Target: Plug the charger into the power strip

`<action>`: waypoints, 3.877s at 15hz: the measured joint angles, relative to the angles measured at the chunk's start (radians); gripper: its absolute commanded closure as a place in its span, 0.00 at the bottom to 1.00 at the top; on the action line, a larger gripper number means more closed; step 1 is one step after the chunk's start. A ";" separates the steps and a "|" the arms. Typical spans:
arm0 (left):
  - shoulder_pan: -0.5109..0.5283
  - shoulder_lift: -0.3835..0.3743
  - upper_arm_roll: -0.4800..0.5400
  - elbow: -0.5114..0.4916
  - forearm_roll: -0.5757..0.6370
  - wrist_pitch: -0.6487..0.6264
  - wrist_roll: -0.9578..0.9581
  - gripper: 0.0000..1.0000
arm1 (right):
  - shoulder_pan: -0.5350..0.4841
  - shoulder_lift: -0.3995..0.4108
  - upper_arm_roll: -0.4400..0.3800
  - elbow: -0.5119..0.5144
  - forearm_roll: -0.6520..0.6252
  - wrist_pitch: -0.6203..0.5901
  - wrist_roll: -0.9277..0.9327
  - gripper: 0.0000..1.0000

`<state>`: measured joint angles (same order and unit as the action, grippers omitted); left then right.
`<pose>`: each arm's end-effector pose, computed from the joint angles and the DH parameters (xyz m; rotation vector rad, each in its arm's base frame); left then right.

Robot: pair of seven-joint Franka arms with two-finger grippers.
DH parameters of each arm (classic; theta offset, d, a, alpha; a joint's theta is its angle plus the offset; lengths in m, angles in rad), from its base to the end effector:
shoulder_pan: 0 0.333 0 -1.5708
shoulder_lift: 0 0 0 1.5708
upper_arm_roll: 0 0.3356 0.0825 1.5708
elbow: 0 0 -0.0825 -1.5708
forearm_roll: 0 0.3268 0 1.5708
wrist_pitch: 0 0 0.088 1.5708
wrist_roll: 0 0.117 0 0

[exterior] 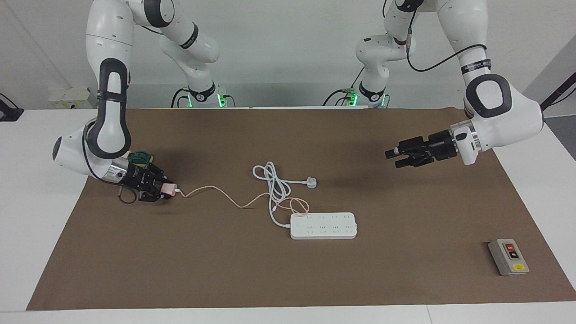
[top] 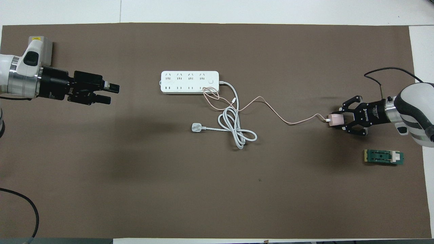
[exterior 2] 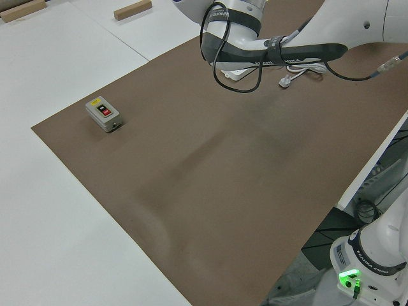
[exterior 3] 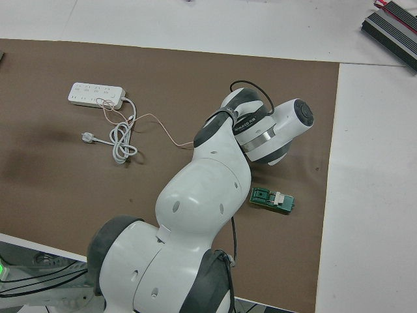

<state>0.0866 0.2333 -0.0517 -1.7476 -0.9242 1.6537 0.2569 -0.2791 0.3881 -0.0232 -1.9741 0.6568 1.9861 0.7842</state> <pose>0.5562 -0.0653 0.4878 2.1892 0.0253 -0.1994 0.5298 -0.1187 0.3069 -1.9516 1.7722 0.6489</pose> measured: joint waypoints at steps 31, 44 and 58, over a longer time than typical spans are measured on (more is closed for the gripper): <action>-0.152 0.236 -0.091 -0.051 -0.602 0.010 0.537 0.00 | 0.729 0.064 0.018 0.485 0.035 0.081 0.863 1.00; -0.207 0.157 -0.091 -0.185 -0.739 0.141 0.537 0.00 | 0.732 0.098 0.014 0.535 0.036 0.083 0.875 1.00; -0.231 0.157 -0.092 -0.178 -0.780 0.204 0.537 0.00 | 0.738 0.099 0.016 0.536 0.036 0.083 0.880 1.00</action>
<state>-0.1442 0.3901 -0.1436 -1.9255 -1.7045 1.8575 0.7937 0.4586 0.4866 -0.0070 -1.4384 0.6927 2.0687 1.6645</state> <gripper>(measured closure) 0.000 0.533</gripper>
